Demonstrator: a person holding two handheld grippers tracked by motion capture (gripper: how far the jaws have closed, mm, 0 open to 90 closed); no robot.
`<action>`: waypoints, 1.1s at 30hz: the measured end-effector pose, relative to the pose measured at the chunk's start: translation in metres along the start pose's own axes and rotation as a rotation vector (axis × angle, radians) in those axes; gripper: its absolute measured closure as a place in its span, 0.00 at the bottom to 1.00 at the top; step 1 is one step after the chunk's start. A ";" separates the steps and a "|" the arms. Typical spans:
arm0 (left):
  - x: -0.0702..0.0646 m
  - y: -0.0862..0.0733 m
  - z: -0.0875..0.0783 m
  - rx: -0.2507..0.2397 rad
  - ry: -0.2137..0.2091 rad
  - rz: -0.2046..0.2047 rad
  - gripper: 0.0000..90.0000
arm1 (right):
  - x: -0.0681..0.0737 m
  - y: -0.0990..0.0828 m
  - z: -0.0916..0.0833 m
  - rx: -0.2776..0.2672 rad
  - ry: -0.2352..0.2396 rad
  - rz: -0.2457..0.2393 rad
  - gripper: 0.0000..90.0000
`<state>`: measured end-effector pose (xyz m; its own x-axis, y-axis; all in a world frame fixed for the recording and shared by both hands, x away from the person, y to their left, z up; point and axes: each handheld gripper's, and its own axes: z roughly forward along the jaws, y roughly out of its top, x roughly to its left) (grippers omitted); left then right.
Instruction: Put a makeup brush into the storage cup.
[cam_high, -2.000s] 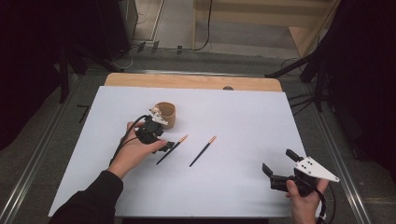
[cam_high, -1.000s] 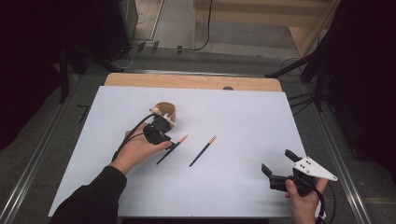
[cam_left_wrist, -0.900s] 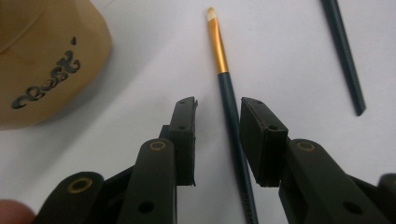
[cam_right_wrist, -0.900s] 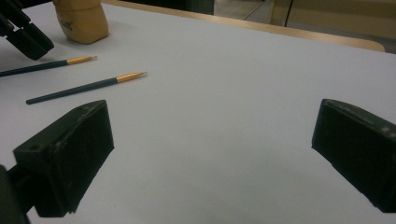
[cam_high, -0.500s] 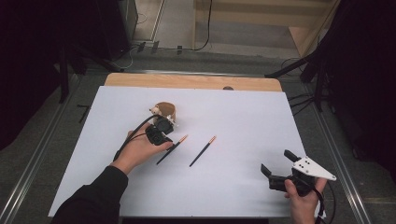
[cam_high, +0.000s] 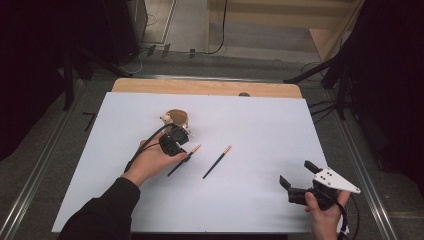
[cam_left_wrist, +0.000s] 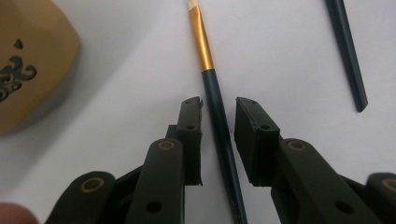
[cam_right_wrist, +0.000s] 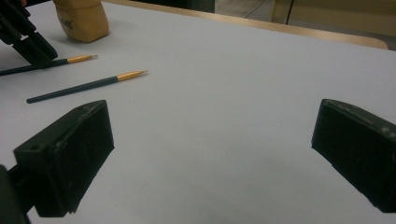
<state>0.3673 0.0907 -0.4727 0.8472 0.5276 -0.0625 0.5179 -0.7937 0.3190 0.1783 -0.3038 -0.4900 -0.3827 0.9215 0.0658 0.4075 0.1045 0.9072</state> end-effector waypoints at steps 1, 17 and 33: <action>-0.001 0.001 0.001 -0.002 0.002 -0.001 0.79 | 0.000 0.000 0.000 0.001 -0.001 0.001 0.00; 0.000 0.010 0.005 0.023 0.041 -0.013 0.87 | -0.002 -0.001 0.000 0.002 -0.002 0.002 0.00; -0.004 0.007 0.006 0.010 0.069 0.037 0.93 | 0.000 -0.001 0.000 0.003 0.001 0.000 0.00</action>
<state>0.3686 0.0814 -0.4757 0.8557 0.5172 0.0147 0.4878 -0.8159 0.3104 0.1781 -0.3039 -0.4907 -0.3838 0.9210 0.0664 0.4100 0.1055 0.9059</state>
